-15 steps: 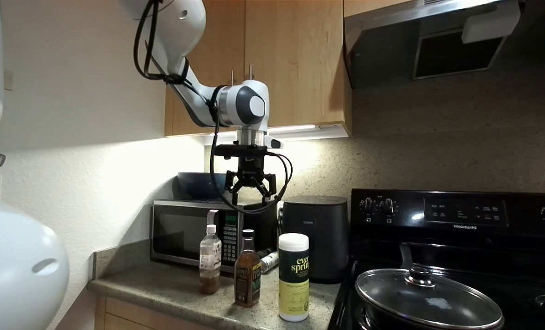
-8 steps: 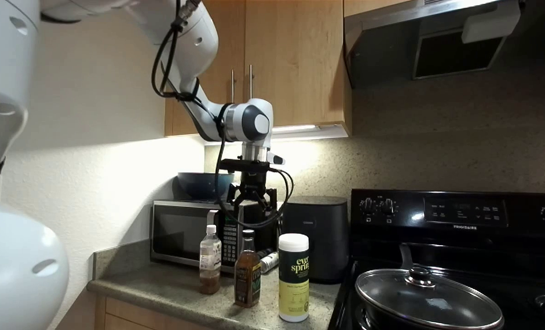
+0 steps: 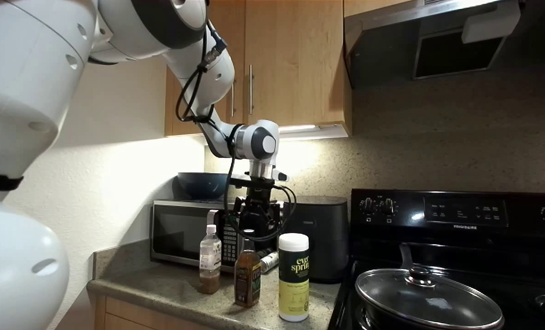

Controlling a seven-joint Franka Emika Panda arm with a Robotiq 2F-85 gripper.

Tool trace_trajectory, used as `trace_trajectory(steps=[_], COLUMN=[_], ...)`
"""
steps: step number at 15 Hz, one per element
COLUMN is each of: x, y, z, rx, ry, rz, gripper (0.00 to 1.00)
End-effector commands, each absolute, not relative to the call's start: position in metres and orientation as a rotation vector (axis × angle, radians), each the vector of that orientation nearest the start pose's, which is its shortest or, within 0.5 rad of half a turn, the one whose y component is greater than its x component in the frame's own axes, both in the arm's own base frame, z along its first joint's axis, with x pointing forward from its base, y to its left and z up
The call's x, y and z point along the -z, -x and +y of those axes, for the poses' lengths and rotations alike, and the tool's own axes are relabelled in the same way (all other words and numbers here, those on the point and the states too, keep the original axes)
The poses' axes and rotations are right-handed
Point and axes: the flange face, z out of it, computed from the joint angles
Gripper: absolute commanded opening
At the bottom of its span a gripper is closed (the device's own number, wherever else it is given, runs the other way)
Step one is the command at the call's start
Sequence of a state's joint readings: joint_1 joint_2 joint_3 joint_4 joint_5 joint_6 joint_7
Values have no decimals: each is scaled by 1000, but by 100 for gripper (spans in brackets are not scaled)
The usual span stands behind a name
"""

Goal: Move the oil bottle to the back, the plastic bottle to the right and then bring the oil bottle back

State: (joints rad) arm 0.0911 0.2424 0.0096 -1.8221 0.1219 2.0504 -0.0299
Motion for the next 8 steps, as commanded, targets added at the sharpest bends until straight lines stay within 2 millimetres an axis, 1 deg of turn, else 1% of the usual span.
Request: trace_trajectory(steps=[1, 6, 8], x=[-404, -402, -402], y=[-616, -610, -609], z=[71, 92, 97], rx=[-51, -90, -88], ry=[3027, 3065, 3070], rz=[-100, 22, 55], gripper=[100, 100, 100])
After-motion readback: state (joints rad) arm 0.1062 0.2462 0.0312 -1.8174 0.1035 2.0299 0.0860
